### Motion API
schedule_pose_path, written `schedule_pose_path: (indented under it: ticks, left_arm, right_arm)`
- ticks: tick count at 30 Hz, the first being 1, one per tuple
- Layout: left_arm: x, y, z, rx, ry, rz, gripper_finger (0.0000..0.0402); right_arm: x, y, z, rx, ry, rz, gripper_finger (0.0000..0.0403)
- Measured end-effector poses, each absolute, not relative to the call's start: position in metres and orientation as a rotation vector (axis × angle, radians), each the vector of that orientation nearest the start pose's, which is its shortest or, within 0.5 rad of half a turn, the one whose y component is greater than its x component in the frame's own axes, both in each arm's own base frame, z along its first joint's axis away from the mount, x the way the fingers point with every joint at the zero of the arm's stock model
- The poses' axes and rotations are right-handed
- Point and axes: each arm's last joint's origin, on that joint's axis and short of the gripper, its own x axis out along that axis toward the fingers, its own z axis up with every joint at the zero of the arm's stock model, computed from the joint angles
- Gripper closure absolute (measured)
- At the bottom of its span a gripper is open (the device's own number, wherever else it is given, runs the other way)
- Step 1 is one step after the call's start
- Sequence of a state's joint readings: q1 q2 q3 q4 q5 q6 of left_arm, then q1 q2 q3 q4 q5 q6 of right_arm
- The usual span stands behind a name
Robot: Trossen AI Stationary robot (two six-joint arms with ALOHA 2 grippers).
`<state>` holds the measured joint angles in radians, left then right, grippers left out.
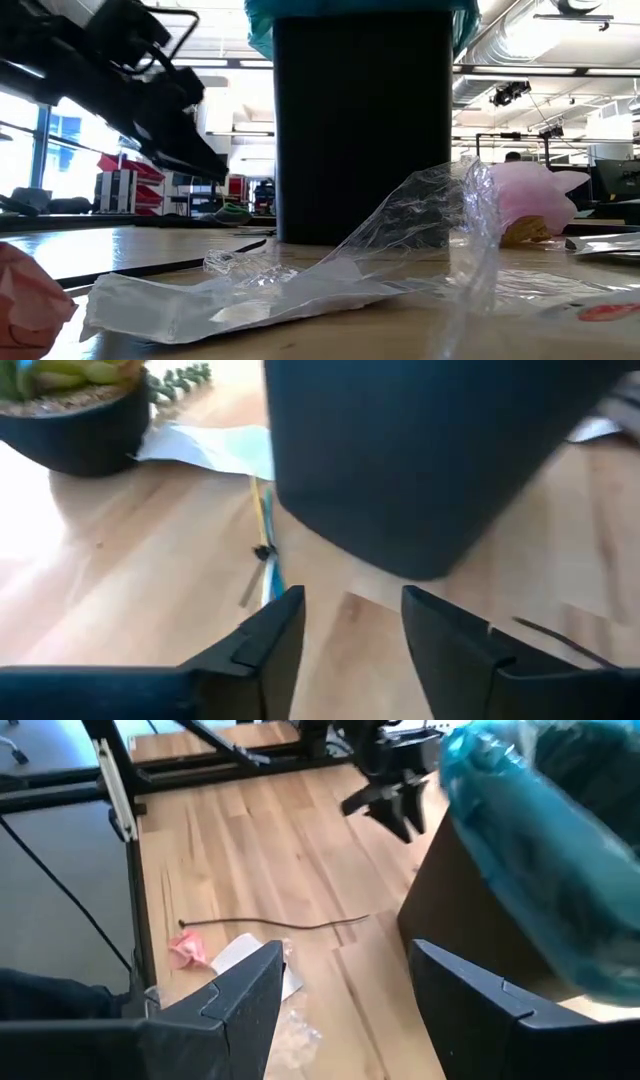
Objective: Place trash/remove bag and relplace
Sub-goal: Put the cable wires into the trash bin
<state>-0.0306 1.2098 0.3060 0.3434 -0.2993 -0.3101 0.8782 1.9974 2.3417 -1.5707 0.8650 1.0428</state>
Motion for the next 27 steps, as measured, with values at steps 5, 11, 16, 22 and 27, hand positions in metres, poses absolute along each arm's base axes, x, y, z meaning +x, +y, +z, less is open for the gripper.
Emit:
schedule_pose_path:
  ticks: [5,11,16,22,27]
  left_arm:
    - [0.227,0.014,0.135,-0.125,0.592,0.428,0.0214]
    - [0.257,0.025,0.128,-0.051,0.649,0.475,0.0218]
    - [0.274,0.040,0.113,-0.061,0.721,0.453,0.0224]
    - [0.286,0.053,0.096,-0.095,0.762,0.461,0.0225]
    - [0.290,0.055,0.086,-0.087,0.798,0.439,0.0246]
  right_arm:
    - [0.252,0.282,0.391,0.060,0.670,-0.370,0.0199]
    - [0.246,0.298,0.380,0.098,0.670,-0.372,0.0199]
    - [0.240,0.310,0.373,0.121,0.670,-0.364,0.0199]
    - [0.232,0.318,0.371,0.142,0.655,-0.358,0.0199]
    - [0.225,0.323,0.372,0.144,0.617,-0.355,0.0199]
